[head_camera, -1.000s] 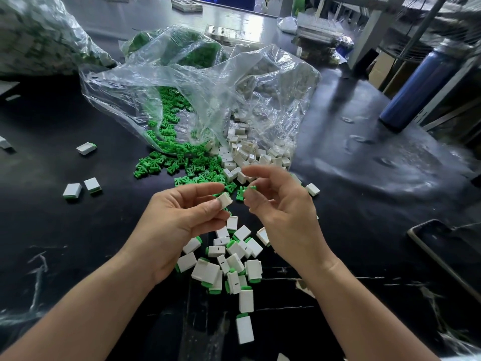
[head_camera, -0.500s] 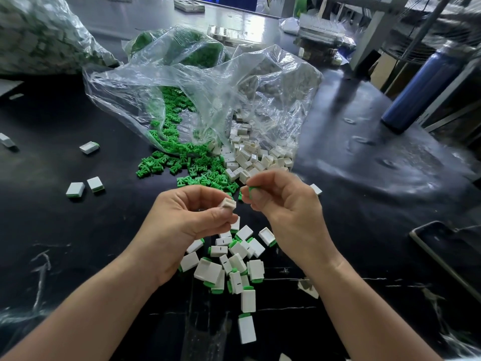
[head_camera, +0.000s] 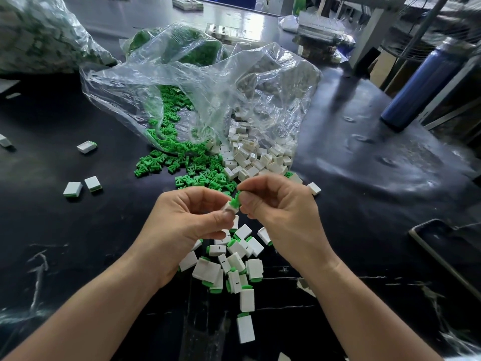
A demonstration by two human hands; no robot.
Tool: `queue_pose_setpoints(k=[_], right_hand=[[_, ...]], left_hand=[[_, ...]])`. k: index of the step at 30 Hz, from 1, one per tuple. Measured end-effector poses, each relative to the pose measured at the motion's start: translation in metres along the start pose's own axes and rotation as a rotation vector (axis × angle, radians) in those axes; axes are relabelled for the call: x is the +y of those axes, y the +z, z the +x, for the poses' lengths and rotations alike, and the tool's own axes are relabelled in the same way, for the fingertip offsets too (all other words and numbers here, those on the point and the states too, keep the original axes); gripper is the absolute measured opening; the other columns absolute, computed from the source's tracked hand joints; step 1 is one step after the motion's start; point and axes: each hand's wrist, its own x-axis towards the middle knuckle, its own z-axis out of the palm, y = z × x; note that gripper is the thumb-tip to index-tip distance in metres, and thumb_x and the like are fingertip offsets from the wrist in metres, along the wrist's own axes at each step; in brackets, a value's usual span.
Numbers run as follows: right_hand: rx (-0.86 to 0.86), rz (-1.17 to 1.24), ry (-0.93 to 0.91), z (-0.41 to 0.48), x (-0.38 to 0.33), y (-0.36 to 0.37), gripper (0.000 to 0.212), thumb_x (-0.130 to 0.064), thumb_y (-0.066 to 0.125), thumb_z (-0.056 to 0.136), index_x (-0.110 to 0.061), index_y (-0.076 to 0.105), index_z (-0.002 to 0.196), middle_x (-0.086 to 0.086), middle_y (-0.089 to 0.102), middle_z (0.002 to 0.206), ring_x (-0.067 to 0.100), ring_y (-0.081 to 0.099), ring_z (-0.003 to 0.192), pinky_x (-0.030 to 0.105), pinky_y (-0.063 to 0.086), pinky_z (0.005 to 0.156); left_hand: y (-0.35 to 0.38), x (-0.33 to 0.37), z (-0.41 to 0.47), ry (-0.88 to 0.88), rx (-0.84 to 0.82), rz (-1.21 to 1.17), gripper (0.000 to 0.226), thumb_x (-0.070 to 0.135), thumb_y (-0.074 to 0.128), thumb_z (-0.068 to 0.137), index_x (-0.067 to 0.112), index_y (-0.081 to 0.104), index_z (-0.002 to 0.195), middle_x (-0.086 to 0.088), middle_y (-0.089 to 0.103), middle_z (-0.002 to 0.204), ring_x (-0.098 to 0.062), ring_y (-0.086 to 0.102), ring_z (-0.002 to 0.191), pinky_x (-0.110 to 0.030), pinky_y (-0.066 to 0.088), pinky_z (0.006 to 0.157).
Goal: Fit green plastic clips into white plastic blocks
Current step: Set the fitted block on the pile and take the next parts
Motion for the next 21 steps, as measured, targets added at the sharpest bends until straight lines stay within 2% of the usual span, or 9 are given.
queue_pose_setpoints(k=[9,12,15,18,21], right_hand=[[0.01,-0.087,-0.031,-0.0016,0.0009,0.003,0.029,-0.004,0.07,0.078,-0.032,0.063,0.074,-0.013,0.063,0.067,0.0,0.061,0.064,0.014,0.049,0.064],[0.003,-0.102,-0.022,-0.0018,0.0014,0.0033,0.031,-0.004,0.069,0.079,-0.033,0.062,0.075,-0.013,0.064,0.07,0.002,0.063,0.068,0.018,0.052,0.067],[-0.025,-0.099,-0.005,-0.0023,0.002,0.003,0.025,-0.003,0.067,0.081,-0.028,0.066,0.082,-0.009,0.066,0.078,0.006,0.066,0.074,0.023,0.055,0.073],[-0.028,-0.1,0.001,-0.0023,0.0034,0.0029,0.018,-0.001,0.069,0.079,-0.015,0.069,0.09,-0.01,0.067,0.079,0.004,0.065,0.074,0.017,0.053,0.072],[-0.011,-0.104,-0.022,-0.0028,0.0036,0.0034,0.019,0.0,0.07,0.077,-0.016,0.068,0.087,-0.011,0.066,0.077,0.003,0.066,0.073,0.017,0.053,0.07]], left_hand=[[0.0001,-0.0011,-0.0007,0.011,0.022,0.006,0.023,0.013,0.071,0.055,0.003,0.069,0.075,-0.01,0.068,0.063,-0.013,0.064,0.056,-0.02,0.053,0.052],[0.0012,-0.0009,-0.0008,0.019,0.042,-0.003,0.02,0.014,0.07,0.054,0.005,0.069,0.073,-0.009,0.068,0.061,-0.014,0.064,0.055,-0.021,0.053,0.052],[0.0026,-0.0011,-0.0001,0.02,0.065,-0.012,0.018,0.014,0.069,0.056,0.006,0.069,0.072,-0.008,0.067,0.06,-0.014,0.063,0.054,-0.021,0.054,0.052],[0.0025,-0.0013,-0.001,0.02,0.064,-0.015,0.022,0.014,0.069,0.057,0.003,0.067,0.075,-0.007,0.067,0.06,-0.014,0.064,0.053,-0.021,0.054,0.05],[0.0034,-0.0008,-0.0017,0.015,0.057,-0.039,0.021,0.012,0.069,0.056,0.004,0.067,0.076,-0.009,0.067,0.06,-0.015,0.065,0.053,-0.02,0.052,0.049]])
